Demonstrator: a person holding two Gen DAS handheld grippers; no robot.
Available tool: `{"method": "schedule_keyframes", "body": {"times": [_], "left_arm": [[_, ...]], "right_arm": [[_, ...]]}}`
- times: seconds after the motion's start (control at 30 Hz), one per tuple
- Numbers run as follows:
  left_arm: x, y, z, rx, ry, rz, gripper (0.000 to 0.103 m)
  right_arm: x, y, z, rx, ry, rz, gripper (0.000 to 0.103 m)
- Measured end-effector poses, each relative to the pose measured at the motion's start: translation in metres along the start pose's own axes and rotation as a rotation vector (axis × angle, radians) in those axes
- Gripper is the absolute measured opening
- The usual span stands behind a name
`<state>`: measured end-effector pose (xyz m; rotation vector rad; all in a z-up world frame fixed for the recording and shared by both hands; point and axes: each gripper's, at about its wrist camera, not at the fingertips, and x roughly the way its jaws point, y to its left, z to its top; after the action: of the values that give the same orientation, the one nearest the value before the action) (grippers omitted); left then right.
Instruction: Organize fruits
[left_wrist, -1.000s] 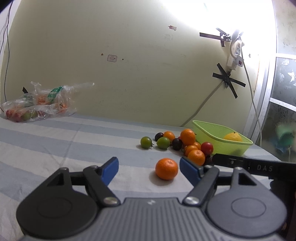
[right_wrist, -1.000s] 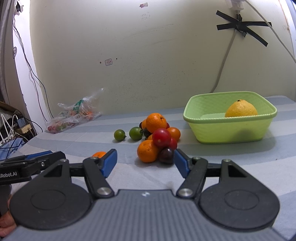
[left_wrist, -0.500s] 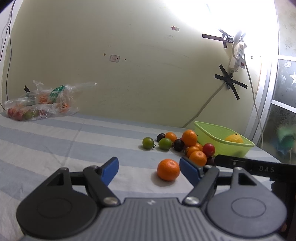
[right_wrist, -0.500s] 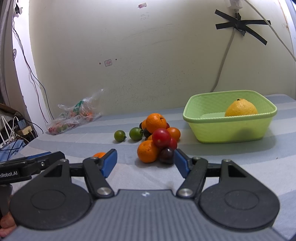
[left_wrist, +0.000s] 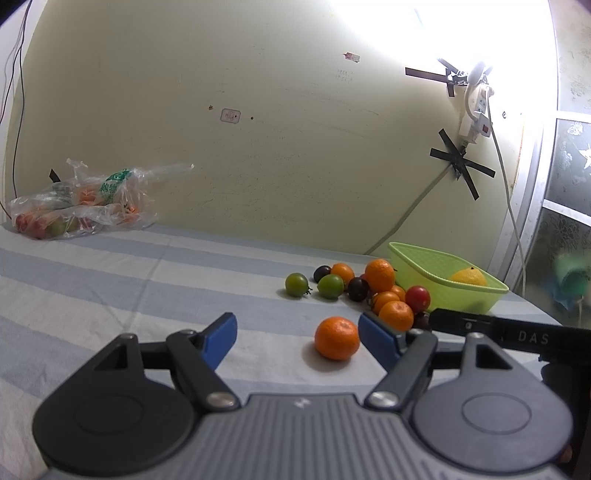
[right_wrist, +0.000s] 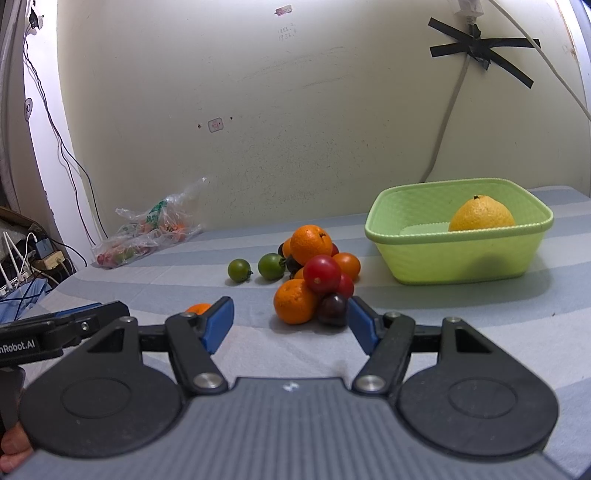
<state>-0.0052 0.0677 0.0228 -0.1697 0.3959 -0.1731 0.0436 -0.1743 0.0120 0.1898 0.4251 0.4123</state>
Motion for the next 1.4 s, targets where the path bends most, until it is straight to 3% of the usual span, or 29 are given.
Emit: {"method": "schedule_keyframes", "body": {"times": [1.4], "left_arm": [[0.0019, -0.0017, -0.0014, -0.007, 0.009, -0.001, 0.068]], "right_arm": [[-0.0026, -0.0022, -0.0010, 0.041, -0.006, -0.004, 0.075]]}}
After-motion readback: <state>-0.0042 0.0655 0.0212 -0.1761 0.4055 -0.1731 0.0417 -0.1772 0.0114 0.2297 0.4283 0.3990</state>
